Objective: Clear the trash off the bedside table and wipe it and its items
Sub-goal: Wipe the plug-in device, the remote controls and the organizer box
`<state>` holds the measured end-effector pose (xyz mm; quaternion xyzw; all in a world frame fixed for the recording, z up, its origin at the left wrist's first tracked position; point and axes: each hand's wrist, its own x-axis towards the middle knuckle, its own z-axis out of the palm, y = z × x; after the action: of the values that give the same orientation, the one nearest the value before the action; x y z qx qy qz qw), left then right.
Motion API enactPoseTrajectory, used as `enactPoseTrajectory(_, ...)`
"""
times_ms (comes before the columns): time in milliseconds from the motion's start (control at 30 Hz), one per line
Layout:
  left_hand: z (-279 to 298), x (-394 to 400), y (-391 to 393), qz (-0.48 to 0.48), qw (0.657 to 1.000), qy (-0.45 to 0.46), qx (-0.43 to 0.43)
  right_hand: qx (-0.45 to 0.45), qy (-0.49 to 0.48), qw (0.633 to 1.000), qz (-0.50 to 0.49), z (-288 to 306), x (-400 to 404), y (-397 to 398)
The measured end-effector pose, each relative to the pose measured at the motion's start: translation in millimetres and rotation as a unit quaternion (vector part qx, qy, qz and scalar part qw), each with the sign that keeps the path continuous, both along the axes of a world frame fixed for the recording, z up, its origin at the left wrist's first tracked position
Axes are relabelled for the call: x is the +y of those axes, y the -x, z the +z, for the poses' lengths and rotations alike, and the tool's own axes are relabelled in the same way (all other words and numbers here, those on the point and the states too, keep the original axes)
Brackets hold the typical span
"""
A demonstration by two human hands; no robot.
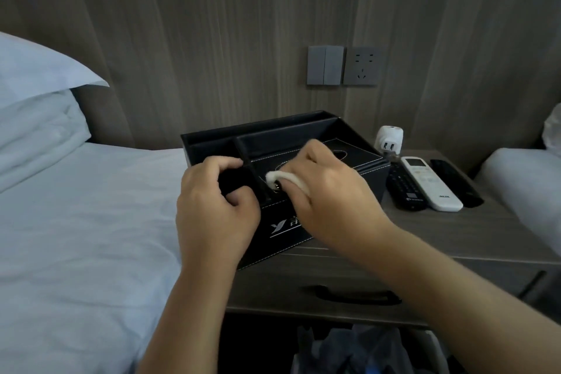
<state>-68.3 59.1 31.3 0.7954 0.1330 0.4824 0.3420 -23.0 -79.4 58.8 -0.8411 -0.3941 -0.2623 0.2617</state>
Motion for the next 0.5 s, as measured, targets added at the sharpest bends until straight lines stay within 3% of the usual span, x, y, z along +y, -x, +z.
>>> enactPoseTrajectory(100,-3.3,-15.7,7.5,0.055,0.987,-0.141,-0.049,0.023,-0.150,0.988,-0.024,-22.3,-28.5,-2.5)
enactPoseTrajectory(200,-16.6,-48.5,17.7,0.028,0.972,-0.229,-0.038,0.083,-0.219,0.968,-0.093,-47.5,-60.9,-5.7)
enactPoseTrajectory(367,-36.1,-85.1,8.6,0.042,0.934,-0.314,0.166,0.134,-0.163,0.969,-0.131,-65.9,-92.1,-15.2)
enactPoseTrajectory(500,-35.0,-83.5,-12.8,0.092,0.919,-0.316,0.219,0.136,-0.092,0.977,-0.138,-72.4,-101.3,-22.1)
